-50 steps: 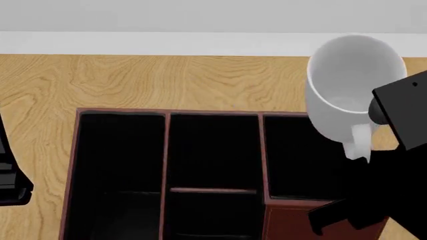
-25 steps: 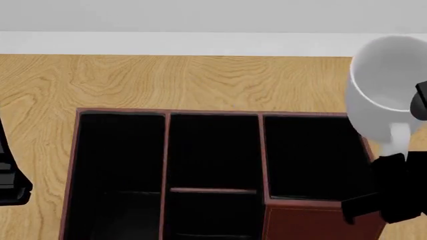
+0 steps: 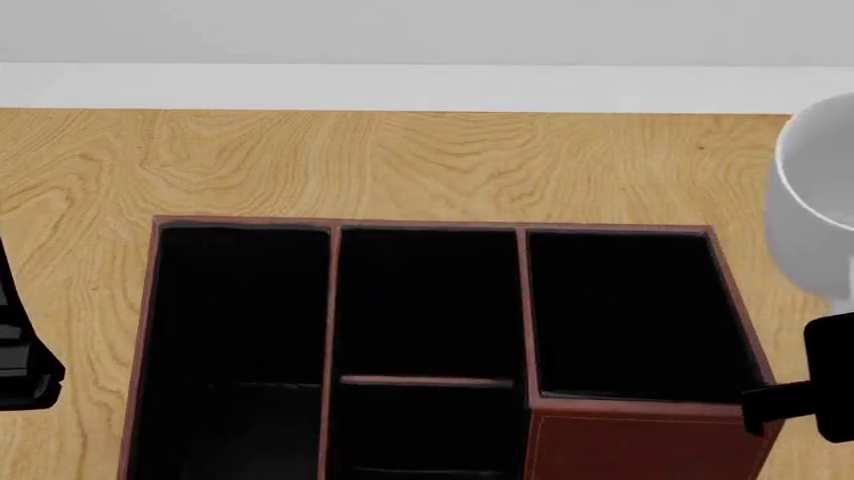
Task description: Pick up the white mug and place it to the right of the caddy.
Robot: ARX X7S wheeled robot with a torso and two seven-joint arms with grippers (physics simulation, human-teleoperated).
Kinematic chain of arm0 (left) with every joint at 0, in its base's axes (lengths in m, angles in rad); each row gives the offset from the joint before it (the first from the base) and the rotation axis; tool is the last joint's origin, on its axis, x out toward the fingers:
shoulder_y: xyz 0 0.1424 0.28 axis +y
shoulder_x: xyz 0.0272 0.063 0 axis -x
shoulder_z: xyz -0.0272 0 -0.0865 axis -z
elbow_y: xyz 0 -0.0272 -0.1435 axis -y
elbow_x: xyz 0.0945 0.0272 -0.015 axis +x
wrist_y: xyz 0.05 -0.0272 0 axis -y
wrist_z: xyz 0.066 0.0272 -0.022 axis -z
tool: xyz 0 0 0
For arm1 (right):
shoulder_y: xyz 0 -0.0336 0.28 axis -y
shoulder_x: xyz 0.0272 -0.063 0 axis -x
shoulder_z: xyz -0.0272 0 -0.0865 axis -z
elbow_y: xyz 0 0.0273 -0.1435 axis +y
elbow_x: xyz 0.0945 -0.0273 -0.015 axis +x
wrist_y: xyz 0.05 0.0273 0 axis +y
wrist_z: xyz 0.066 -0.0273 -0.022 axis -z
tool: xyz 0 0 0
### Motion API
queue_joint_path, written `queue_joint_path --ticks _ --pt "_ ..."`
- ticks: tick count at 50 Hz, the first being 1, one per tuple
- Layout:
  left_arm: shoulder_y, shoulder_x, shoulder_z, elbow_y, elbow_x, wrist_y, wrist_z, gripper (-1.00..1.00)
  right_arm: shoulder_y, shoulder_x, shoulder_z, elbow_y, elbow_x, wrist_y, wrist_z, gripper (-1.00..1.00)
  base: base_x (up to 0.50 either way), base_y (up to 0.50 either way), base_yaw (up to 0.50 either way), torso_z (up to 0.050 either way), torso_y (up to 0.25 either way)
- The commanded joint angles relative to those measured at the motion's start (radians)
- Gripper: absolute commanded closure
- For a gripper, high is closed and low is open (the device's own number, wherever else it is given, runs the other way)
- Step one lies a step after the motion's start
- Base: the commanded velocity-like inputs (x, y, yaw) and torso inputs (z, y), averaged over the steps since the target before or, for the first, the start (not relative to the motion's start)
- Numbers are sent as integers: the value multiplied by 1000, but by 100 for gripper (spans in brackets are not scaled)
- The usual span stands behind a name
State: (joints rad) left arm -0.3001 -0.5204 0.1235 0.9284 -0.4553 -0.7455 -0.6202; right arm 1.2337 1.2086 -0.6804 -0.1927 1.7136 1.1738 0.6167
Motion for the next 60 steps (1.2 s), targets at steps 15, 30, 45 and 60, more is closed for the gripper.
queue_joint_path --ticks 15,30,45,60 --pt "-6 -7 12 -4 -3 6 -8 -100 -61 3 -23 93 -135 -55 -90 100 0 0 0 1 1" --pt "-14 -11 20 -1 -8 -1 -16 -100 -105 -31 -58 188 -216 -95 -149 100 0 0 0 0 1" --pt "-29 -13 30 3 -12 -14 -27 -100 -147 -54 -81 261 -265 -139 -199 100 0 0 0 0 0" --pt "-32 -15 37 -1 -12 -9 -32 -100 -194 -65 -97 297 -290 -178 -227 100 0 0 0 0 1"
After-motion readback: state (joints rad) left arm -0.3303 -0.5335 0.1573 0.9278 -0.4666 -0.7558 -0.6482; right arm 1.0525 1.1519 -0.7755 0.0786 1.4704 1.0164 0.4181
